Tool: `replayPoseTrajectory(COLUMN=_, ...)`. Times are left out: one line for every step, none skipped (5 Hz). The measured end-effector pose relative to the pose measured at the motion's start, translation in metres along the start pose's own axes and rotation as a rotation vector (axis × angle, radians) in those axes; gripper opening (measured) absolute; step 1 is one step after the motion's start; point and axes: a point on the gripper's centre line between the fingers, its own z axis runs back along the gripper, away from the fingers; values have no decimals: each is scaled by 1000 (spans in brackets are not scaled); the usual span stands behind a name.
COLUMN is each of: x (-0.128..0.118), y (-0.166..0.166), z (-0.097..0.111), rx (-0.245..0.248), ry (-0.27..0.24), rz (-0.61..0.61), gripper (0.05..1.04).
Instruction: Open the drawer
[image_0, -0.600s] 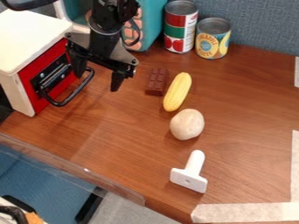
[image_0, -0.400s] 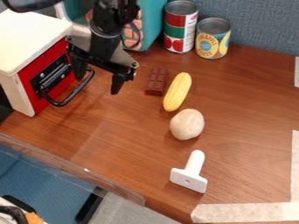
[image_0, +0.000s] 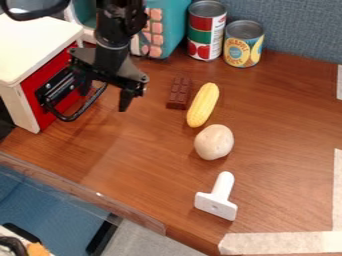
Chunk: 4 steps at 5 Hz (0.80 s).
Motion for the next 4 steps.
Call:
replayPoseTrajectory(x=3, y=2, z=-17, rx=21, ry=14, rz=22, gripper=1001)
replayPoseTrajectory(x=7, y=1, z=-33, rx=33, ry=31, rz=27, gripper=1001)
replayPoseTrajectory(x=10, y=-3, z=-45, rx=39, ry=43, rz=44, gripper=948)
replayPoseTrajectory(x=13, y=-8, z=-53, rx=34, ry=59, rz=50, gripper=675)
